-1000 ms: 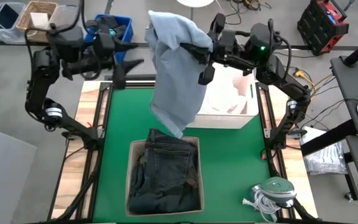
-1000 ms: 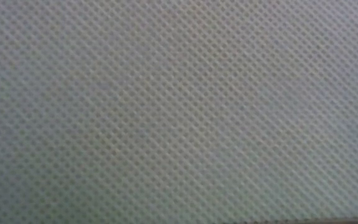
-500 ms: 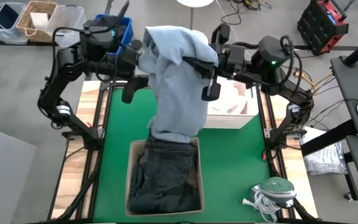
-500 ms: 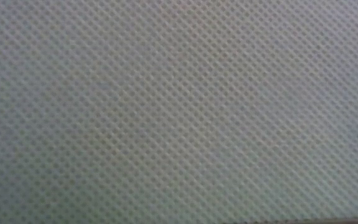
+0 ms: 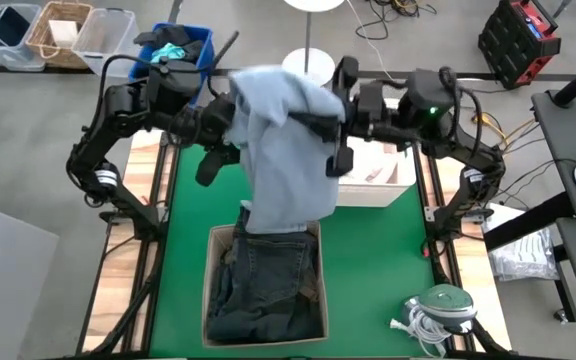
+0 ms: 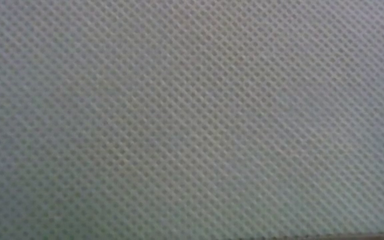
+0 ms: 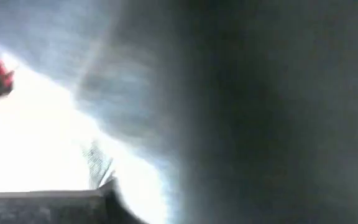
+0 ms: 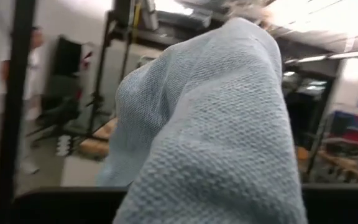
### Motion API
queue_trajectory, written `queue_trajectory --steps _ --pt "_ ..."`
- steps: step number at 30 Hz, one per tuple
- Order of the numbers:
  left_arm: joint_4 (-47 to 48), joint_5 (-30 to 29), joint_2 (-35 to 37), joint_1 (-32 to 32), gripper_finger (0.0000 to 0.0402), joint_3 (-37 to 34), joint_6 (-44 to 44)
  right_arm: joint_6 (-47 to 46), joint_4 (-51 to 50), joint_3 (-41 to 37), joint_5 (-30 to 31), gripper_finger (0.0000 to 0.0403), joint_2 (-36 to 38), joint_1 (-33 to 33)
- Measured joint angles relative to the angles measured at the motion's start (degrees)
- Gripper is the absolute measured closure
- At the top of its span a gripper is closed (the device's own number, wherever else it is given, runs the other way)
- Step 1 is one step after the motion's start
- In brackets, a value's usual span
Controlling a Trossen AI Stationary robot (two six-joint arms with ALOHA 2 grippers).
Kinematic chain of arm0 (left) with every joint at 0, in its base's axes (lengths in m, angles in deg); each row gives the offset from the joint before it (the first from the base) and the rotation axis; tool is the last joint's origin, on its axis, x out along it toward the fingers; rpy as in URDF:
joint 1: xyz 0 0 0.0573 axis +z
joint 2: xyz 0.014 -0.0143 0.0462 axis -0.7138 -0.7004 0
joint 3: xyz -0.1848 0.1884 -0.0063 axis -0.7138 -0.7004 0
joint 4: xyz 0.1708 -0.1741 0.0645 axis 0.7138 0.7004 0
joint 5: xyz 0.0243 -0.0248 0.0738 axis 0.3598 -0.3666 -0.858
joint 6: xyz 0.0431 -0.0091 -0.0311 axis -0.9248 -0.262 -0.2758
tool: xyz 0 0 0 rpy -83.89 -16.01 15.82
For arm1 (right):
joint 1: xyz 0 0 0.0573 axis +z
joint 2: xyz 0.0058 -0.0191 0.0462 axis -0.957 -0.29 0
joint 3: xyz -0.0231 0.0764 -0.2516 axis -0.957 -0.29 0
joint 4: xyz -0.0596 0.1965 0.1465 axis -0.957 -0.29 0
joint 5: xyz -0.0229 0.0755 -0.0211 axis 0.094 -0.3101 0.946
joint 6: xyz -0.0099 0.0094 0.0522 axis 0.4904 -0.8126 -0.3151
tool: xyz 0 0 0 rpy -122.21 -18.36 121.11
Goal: Sort clothes
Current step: Put the light blue pants into the gray laundry organizer
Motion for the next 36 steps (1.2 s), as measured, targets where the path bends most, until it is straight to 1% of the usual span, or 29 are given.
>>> queue_trajectory --steps 2,5,7,16,20,28,32,36 --pt "1.44 -5.67 0.44 -0.75 0.0262 0.0 1.48 -0.21 -2.09 0.0 -0.1 0.0369 0.1 1.69" --pt "3.32 -16.1 1.53 -1.21 0.0263 0.0 3.82 -0.48 -3.92 -0.01 -0.01 0.0369 0.12 4.26" --pt "5.29 -21.27 2.22 -1.17 0.0263 0.0 4.77 -0.96 -4.62 0.0 0.24 0.0369 0.15 6.1" --pt "9.66 -34.41 7.37 -1.15 0.0263 0.0 5.07 -0.78 -4.04 -0.02 1.24 0.0369 -1.24 15.99" --pt "9.17 -36.55 10.32 -1.12 0.0263 0.0 6.67 -3.4 0.29 -0.02 4.6 0.0369 -3.14 19.67" --pt "7.43 -36.37 15.73 -1.17 0.0263 0.0 17.65 -14.84 4.54 -0.04 6.19 0.0369 -7.98 24.62" --pt "7.41 -34.46 17.62 -1.19 0.0263 0.0 19.12 -21.01 4.76 -0.04 6.5 0.0369 -9.24 26.2" --pt "7.41 -34.32 18.56 -1.19 0.0263 0.0 19.41 -24.36 5.54 -0.04 6.52 0.0369 -10.19 27.32"
